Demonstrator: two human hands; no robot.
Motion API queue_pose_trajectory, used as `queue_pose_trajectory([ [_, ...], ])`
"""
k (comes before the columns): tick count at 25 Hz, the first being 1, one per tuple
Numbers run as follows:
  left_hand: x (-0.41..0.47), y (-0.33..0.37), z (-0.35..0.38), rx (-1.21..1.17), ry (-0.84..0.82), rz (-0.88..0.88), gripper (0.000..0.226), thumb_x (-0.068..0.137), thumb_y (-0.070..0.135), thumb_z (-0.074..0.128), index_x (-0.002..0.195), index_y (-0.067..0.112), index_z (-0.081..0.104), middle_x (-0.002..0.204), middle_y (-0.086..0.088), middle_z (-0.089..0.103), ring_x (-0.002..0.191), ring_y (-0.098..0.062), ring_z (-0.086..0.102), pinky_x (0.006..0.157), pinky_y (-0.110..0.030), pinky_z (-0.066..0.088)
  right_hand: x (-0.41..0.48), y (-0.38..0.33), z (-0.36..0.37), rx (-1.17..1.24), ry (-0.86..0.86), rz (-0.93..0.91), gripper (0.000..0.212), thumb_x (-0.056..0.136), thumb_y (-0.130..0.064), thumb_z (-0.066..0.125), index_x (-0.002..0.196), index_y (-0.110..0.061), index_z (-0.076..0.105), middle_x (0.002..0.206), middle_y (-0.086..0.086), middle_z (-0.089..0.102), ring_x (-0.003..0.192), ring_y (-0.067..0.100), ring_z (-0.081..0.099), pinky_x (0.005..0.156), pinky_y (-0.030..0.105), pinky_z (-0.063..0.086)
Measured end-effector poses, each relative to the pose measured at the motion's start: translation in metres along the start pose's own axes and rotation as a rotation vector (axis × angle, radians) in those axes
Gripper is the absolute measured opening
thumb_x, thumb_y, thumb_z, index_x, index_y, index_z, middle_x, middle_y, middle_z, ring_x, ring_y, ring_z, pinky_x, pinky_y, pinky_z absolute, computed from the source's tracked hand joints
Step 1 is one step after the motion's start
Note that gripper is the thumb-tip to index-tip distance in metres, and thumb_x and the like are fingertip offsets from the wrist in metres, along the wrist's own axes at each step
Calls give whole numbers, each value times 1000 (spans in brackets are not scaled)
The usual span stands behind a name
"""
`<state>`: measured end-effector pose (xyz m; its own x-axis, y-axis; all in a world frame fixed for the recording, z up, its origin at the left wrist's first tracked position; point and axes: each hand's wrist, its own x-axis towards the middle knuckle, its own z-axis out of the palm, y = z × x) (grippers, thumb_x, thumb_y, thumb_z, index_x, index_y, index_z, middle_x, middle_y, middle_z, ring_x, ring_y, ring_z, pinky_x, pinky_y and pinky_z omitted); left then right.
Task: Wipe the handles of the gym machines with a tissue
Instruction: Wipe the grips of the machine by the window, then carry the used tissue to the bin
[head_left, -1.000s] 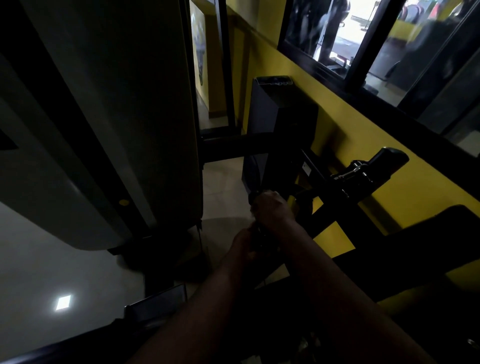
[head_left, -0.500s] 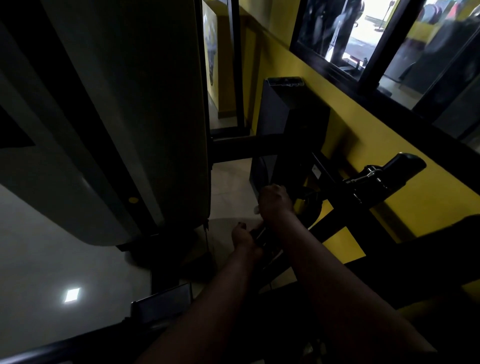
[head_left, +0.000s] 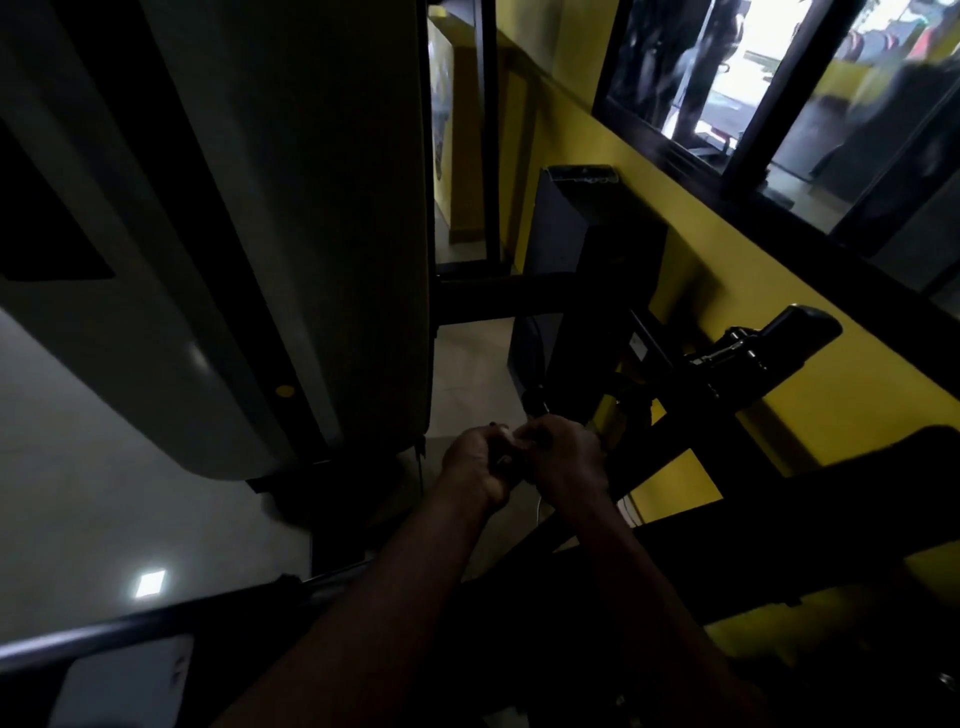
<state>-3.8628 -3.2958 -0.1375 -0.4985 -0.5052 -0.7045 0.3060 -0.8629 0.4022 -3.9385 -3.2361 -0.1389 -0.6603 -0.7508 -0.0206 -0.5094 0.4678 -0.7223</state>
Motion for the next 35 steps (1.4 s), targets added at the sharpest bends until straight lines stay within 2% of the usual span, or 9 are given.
queue_pose_trajectory([
  [2,-15,-1,-11,155,1,41,13,93,-1,50,87,3,61,92,-15,61,68,-25,58,54,-30,54,-13,1,0,166,33,16,4,84,-14,71,87,-11,73,87,8,72,78,21,68,67,33,56],
  [4,-35,-2,-17,213,37,135,16,93,-3,53,105,1,63,96,-17,63,69,-26,60,58,-33,55,-29,-6,-5,359,-1,28,7,85,-4,69,85,-11,70,83,7,70,73,18,66,62,25,56],
  [9,-105,-16,-38,242,81,417,31,85,-13,59,116,-10,62,61,-10,68,49,-18,66,47,-24,55,-76,-22,-18,533,-110,-89,5,83,-6,73,86,-9,74,82,10,73,71,19,69,58,22,55],
  [13,-167,-27,-61,368,168,617,26,85,-12,62,111,-9,64,78,-13,65,50,-9,65,50,-19,55,-117,-38,-13,577,-186,-119,11,80,-18,76,78,-28,73,79,-5,73,80,13,70,71,29,58],
  [17,-222,-30,-100,256,339,682,16,85,-8,64,89,5,71,83,-18,70,72,-28,69,59,-32,57,-172,-71,-8,657,-319,-135,12,83,-18,74,79,-29,72,79,-8,73,79,10,69,67,26,57],
  [21,-267,-22,-140,143,399,775,22,81,-14,61,89,3,73,77,-19,72,65,-29,70,53,-30,55,-216,-109,5,795,-485,-146,12,83,-7,72,82,-18,74,77,1,74,71,14,71,56,24,54],
  [25,-318,-17,-189,1,402,869,21,78,-17,62,90,-2,70,71,-16,69,58,-22,66,54,-24,57,-266,-151,28,834,-664,-258,16,85,1,66,83,-13,74,78,4,74,72,15,70,66,28,59],
  [29,-379,-12,-274,-104,492,921,20,79,-13,65,96,-3,69,83,-22,69,59,-21,64,54,-23,54,-339,-196,84,905,-894,-317,15,80,3,67,80,-10,75,78,14,72,71,23,66,69,34,55],
  [35,-520,-8,-451,-253,847,981,31,79,-19,58,71,9,71,62,-13,68,50,-23,64,53,-30,56,-522,-283,196,870,-1248,-251,16,80,0,68,95,7,68,83,30,67,68,30,64,57,39,54],
])
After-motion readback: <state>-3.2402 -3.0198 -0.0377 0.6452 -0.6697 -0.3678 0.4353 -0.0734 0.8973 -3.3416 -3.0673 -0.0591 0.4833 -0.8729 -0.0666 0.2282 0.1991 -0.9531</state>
